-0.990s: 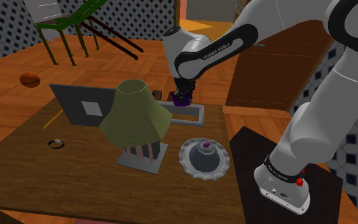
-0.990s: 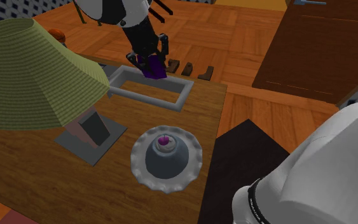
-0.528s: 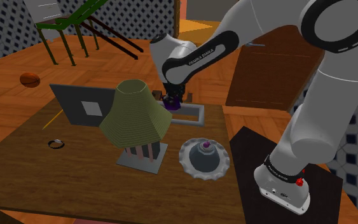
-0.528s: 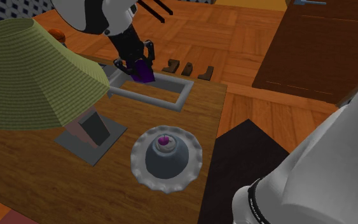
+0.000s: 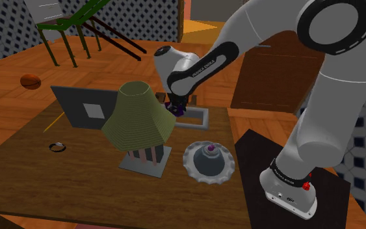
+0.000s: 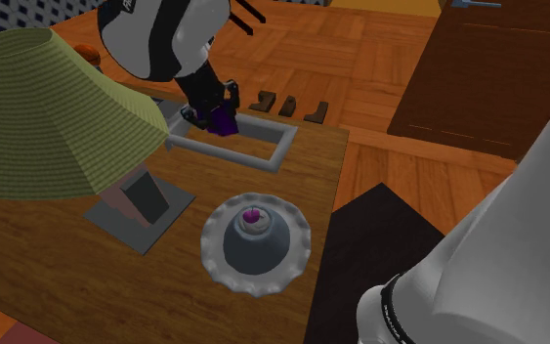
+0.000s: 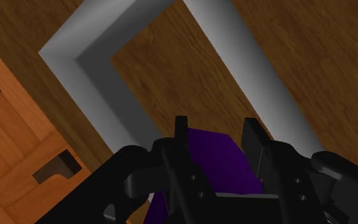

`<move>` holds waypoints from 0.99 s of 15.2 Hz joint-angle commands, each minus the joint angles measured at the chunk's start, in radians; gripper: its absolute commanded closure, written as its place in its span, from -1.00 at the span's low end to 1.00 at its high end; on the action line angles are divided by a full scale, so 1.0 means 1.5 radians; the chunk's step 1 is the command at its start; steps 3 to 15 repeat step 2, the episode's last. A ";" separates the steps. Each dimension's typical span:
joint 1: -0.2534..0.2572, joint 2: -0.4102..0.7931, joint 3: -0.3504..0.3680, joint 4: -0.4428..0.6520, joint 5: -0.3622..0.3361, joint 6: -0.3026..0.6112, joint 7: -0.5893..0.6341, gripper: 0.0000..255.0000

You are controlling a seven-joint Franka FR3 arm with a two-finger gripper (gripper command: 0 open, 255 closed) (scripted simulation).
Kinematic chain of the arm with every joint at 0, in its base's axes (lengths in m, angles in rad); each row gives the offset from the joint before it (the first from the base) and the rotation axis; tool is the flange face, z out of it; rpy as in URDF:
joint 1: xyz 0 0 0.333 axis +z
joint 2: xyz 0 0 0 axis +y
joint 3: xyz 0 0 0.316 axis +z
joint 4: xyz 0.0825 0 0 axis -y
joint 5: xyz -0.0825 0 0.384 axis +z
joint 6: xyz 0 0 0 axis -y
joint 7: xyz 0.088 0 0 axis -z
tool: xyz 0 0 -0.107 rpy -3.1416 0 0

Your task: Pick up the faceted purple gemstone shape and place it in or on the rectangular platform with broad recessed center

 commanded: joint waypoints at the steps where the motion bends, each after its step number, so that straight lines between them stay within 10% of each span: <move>1: 0.000 0.011 -0.001 -0.002 -0.003 0.012 0.004 1.00; 15: 0.000 0.011 -0.001 -0.002 -0.003 0.012 0.004 1.00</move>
